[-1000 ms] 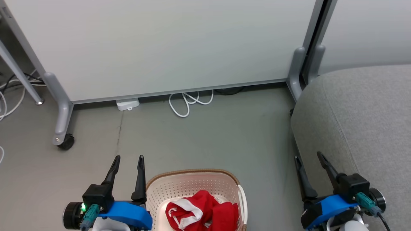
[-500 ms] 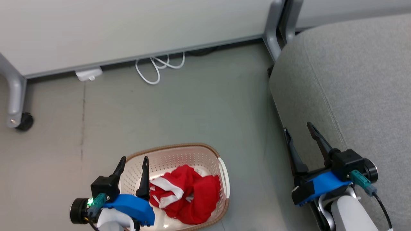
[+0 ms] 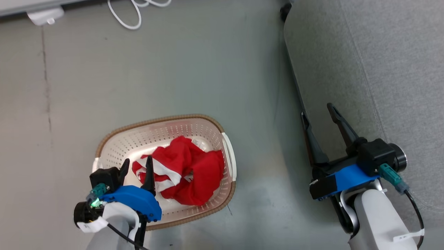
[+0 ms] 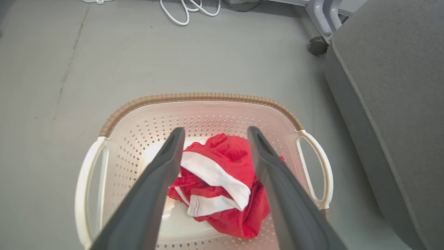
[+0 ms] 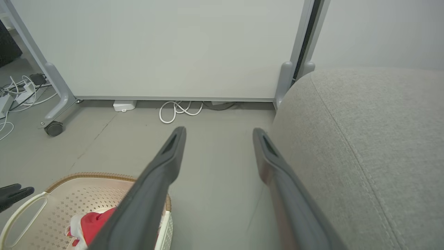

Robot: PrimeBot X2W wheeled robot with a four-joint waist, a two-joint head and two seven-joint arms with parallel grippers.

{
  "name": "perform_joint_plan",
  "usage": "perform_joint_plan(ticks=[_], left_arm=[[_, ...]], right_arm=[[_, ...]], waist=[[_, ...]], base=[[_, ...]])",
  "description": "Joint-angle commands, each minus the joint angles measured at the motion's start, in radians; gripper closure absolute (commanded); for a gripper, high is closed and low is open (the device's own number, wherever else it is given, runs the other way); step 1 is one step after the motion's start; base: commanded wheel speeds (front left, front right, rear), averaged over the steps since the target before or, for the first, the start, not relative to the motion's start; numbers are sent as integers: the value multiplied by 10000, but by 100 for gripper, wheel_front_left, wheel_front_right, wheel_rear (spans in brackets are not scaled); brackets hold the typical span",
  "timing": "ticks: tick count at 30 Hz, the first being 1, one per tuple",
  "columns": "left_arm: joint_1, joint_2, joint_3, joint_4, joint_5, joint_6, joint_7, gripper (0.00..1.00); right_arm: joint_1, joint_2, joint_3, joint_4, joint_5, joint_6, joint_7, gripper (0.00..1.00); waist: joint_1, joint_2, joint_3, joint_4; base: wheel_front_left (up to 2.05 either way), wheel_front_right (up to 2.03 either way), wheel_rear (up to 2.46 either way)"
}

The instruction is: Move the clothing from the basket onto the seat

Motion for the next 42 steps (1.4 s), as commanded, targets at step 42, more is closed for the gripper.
perform_joint_plan(ticks=[42], left_arm=[[-3561, 21, -122, 2760, -4374, -227, 856, 0]], right_arm=[[-966, -23, 385, -1070, 549, 1, -75, 0]], waist=[[-1, 0, 3593, -940]], base=[[0, 0, 0]])
